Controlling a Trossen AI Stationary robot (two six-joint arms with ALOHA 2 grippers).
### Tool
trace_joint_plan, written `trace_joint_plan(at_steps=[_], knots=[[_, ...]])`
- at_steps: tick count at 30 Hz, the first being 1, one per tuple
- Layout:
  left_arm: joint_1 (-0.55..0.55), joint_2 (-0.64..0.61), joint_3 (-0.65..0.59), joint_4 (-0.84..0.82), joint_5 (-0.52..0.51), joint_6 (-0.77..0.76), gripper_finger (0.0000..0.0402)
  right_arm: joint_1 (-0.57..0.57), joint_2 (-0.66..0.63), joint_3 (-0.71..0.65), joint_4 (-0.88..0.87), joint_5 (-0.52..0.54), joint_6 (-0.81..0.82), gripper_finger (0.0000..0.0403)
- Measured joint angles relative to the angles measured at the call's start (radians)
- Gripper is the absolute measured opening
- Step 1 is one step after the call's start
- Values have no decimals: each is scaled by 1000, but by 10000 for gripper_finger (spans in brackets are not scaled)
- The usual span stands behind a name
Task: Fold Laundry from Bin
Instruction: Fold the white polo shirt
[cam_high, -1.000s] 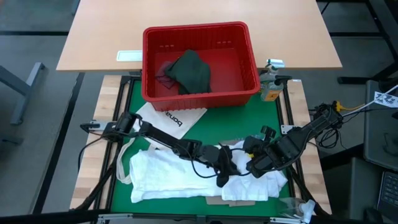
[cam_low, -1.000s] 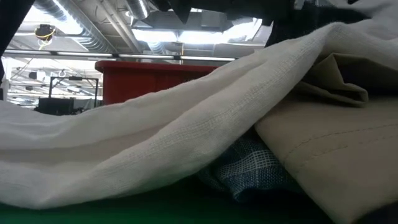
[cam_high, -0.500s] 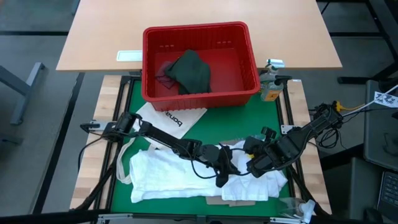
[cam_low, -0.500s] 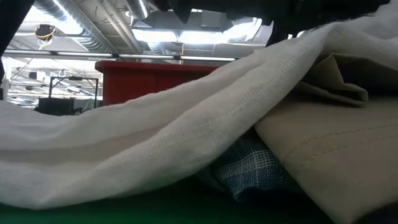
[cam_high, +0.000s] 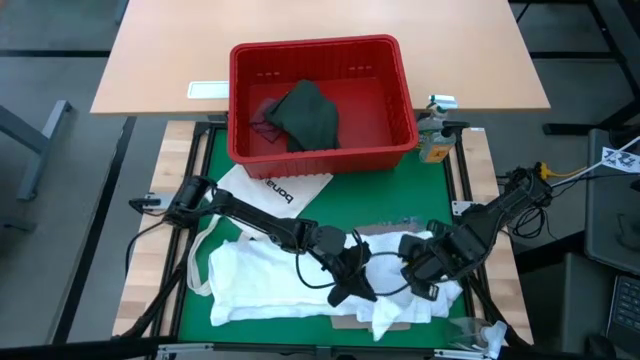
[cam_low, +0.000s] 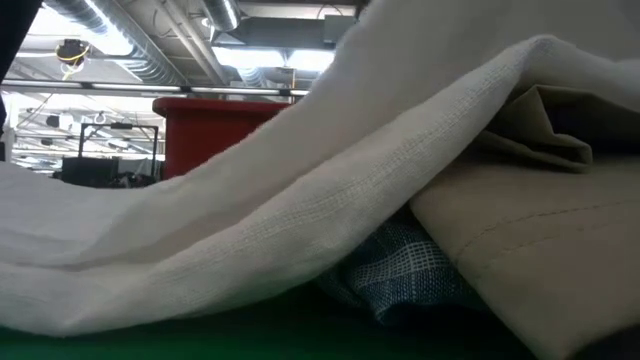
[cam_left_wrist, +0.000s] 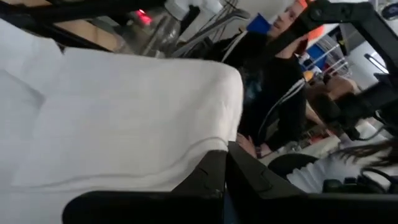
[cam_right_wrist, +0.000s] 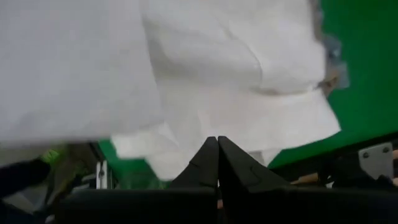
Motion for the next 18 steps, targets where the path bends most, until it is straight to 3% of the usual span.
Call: trace_joint_plan(at_steps=[4, 9, 18], knots=[[0, 1, 0, -11, -22, 0, 0, 45, 0, 0, 0, -11, 21, 0], [3, 2, 0, -33, -46, 1, 0, 90, 1, 0, 16, 47, 36, 0], [-3, 2, 0, -316, -52, 1, 0, 149, 3, -62, 133, 177, 26, 0]])
